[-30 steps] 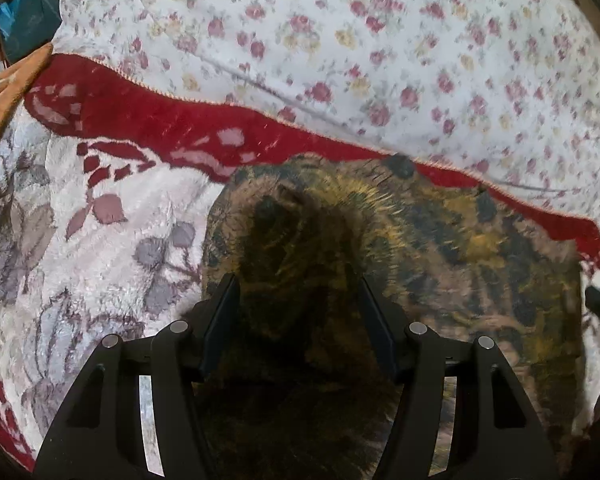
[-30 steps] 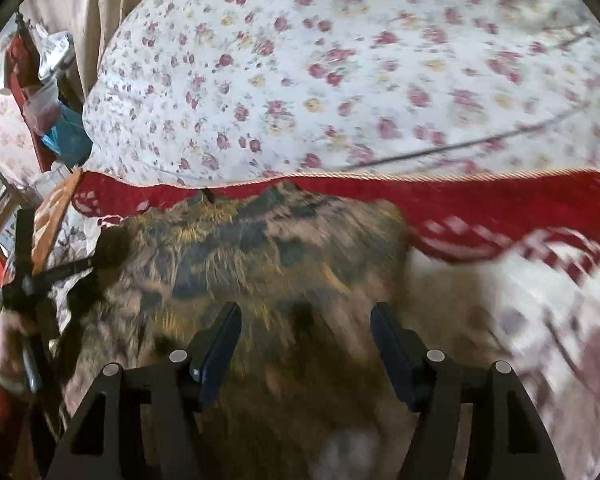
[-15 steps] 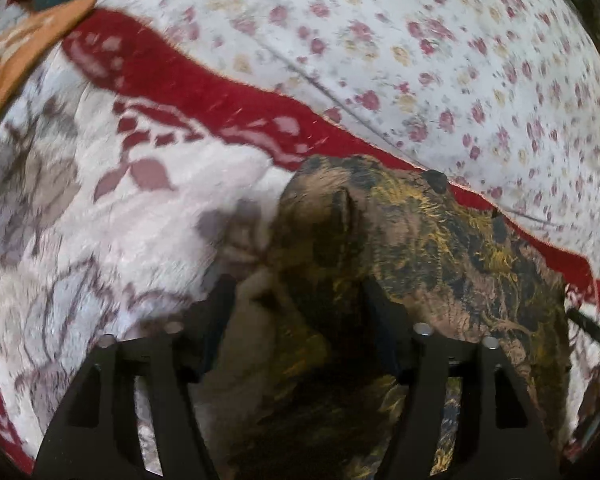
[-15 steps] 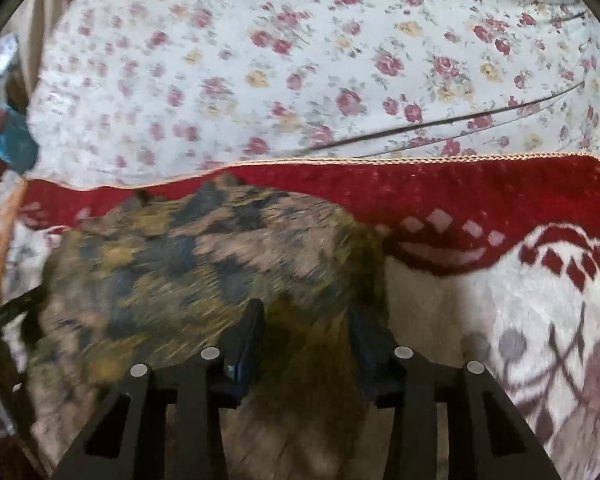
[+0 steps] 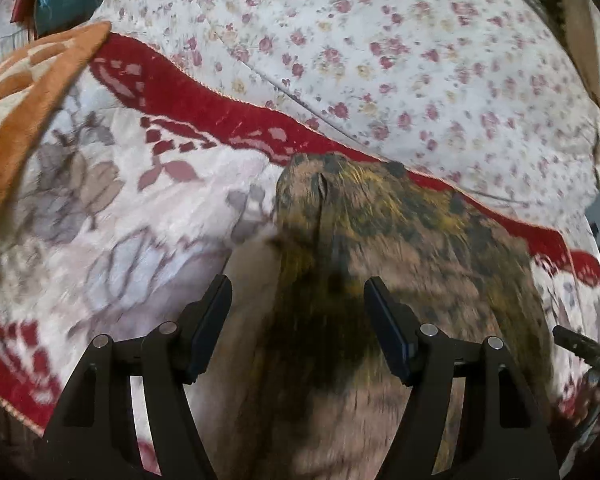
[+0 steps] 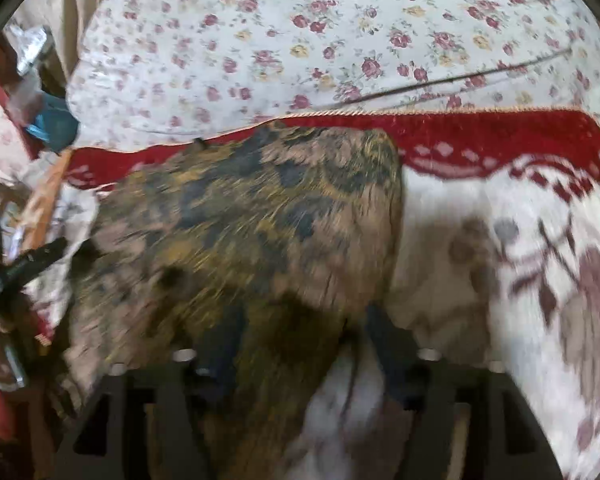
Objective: Fold small clothes
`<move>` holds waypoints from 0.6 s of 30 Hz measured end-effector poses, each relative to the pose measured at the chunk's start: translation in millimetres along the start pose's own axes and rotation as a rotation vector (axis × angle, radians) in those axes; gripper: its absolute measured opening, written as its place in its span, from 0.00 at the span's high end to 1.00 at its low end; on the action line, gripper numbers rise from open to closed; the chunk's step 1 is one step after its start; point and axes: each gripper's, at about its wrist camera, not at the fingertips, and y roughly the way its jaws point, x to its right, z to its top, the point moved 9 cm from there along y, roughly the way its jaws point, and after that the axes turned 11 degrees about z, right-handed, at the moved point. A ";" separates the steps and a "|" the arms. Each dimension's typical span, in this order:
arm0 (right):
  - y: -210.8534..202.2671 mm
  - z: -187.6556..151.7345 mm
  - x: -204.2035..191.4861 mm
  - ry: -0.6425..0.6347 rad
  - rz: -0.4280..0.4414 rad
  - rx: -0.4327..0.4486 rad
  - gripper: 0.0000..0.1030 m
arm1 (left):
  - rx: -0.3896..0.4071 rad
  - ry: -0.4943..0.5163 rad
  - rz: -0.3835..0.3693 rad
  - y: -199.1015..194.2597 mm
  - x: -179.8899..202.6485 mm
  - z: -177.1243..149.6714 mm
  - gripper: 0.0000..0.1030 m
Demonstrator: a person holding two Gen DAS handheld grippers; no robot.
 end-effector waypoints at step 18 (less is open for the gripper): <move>-21.6 -142.6 -54.1 -0.026 0.107 -0.138 0.25 | -0.176 0.060 0.012 -66.3 -35.4 -155.4 0.33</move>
